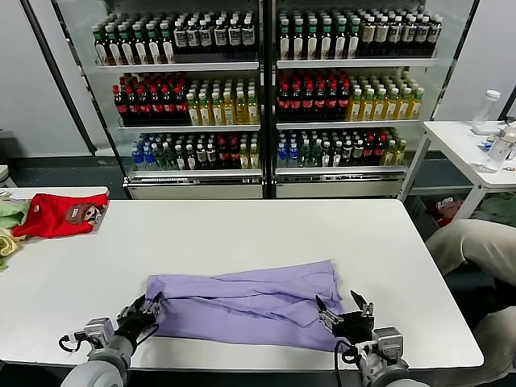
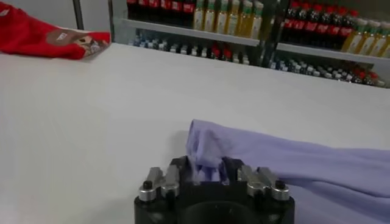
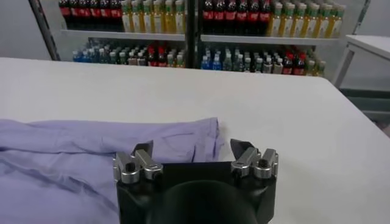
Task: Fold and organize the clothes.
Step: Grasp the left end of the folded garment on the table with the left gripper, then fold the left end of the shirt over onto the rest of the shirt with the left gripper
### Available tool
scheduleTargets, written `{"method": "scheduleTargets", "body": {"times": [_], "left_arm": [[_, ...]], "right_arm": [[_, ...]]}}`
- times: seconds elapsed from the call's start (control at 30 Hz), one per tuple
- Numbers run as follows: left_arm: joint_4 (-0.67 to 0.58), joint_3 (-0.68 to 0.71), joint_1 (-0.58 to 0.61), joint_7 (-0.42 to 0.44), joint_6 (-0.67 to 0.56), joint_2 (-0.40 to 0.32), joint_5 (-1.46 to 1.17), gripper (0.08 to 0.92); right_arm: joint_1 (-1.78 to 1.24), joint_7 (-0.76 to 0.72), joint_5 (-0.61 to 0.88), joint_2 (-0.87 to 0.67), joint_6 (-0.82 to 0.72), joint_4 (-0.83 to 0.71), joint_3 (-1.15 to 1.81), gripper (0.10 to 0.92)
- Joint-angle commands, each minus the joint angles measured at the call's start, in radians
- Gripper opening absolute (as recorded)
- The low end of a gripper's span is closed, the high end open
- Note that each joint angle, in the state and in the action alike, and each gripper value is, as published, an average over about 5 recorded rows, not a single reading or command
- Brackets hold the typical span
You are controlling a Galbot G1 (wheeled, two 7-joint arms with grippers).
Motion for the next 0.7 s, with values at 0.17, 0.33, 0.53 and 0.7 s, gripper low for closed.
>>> {"method": "scheduleTargets", "body": {"times": [0.17, 0.33, 0.53, 0.7], "left_arm": [[-0.026, -0.024, -0.005, -0.01, 0.025, -0.023, 0.097, 0.213], [-0.135, -0.154, 0.026, -0.009, 0.048, 0.027, 0.228, 0.108], [-0.116, -0.377, 0.09, 0.033, 0.013, 0.11, 0.347, 0.103], [-0.081, -0.454, 0.112, 0.074, -0.047, 0.145, 0.446, 0.103]], "right_arm": [[0.004, -0.002, -0.017, 0.0, 0.001, -0.003, -0.018, 0.823], [0.004, -0.002, -0.029, 0.006, 0.001, -0.001, -0.03, 0.823], [0.005, -0.001, -0.031, 0.007, 0.002, 0.0, -0.025, 0.823], [0.012, 0.001, -0.032, 0.015, 0.001, -0.002, -0.034, 0.823]]}}
